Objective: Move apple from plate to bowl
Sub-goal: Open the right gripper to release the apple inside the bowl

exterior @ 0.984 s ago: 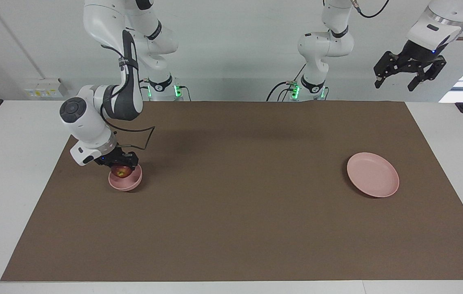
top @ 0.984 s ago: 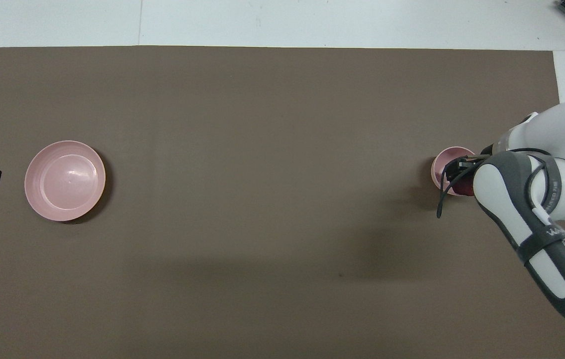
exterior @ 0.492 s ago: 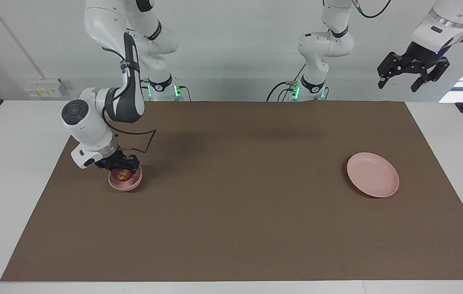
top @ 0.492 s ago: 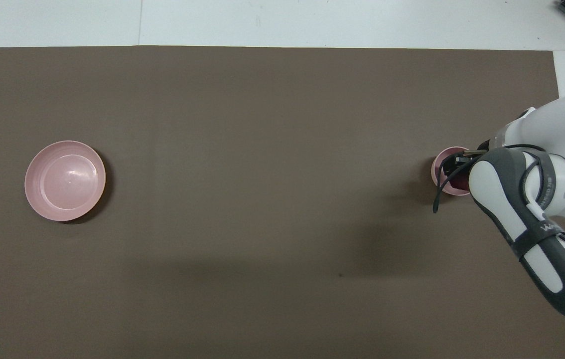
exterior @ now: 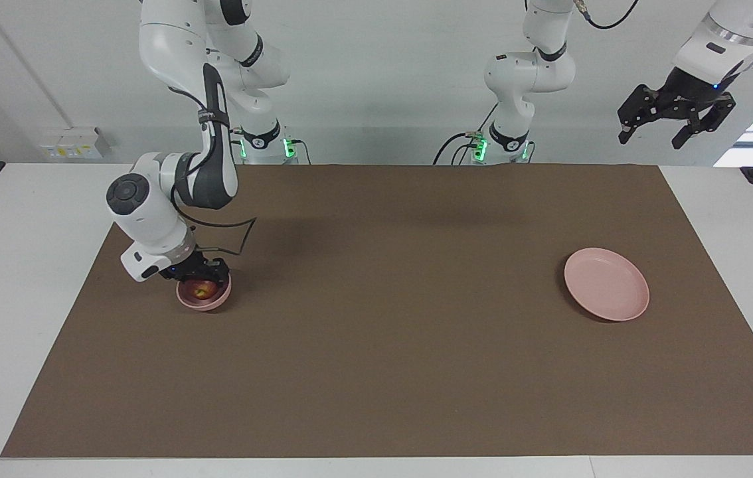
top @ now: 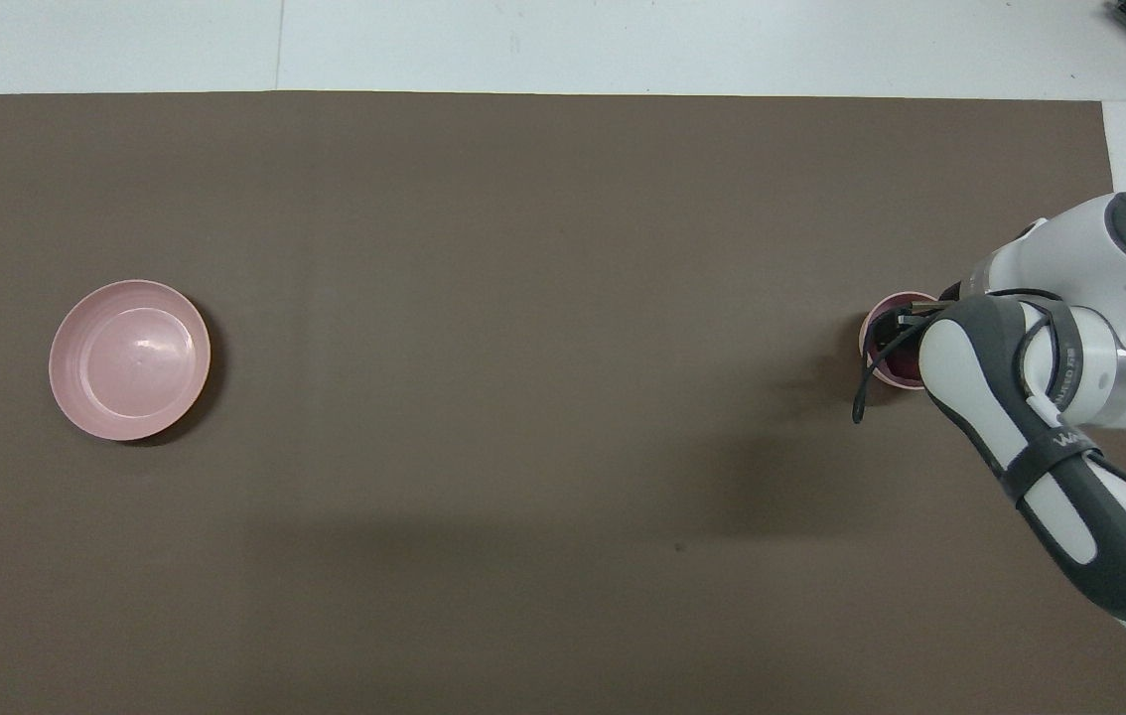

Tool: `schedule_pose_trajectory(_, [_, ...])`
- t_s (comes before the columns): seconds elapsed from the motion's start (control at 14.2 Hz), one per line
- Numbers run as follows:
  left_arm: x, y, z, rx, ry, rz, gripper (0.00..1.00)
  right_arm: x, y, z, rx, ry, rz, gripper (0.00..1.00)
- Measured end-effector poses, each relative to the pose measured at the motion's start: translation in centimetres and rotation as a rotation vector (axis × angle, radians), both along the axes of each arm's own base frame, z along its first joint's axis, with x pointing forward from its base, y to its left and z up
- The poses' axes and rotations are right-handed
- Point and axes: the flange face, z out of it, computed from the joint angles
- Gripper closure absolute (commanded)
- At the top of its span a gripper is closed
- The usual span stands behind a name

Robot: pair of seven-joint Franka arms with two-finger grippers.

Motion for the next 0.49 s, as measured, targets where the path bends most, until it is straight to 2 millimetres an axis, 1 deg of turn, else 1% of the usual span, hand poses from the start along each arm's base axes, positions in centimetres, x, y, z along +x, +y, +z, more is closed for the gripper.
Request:
schedule_pose_trajectory(0.14, [0.0, 0.0, 0.0, 0.0, 0.0, 0.0, 0.0, 0.0, 0.0, -0.4, 0.0, 0.007, 0.0, 0.78])
schedule_pose_trajectory(0.21, [0.0, 0.0, 0.0, 0.0, 0.0, 0.0, 0.0, 0.0, 0.0, -0.7, -0.001, 0.011, 0.0, 0.71])
schedule_pose_trajectory(0.28, [0.0, 0.0, 0.0, 0.0, 0.0, 0.0, 0.0, 0.0, 0.0, -0.9, -0.001, 0.014, -0.002, 0.56])
schedule_pose_trajectory(0.35, [0.0, 0.0, 0.0, 0.0, 0.0, 0.0, 0.0, 0.0, 0.0, -1.1, -0.002, 0.017, -0.009, 0.3])
schedule_pose_trajectory(0.42, [0.0, 0.0, 0.0, 0.0, 0.0, 0.0, 0.0, 0.0, 0.0, -1.2, -0.003, 0.019, -0.016, 0.11])
schedule_pose_trajectory(0.49, [0.0, 0.0, 0.0, 0.0, 0.0, 0.0, 0.0, 0.0, 0.0, -1.3, -0.003, 0.02, -0.021, 0.01])
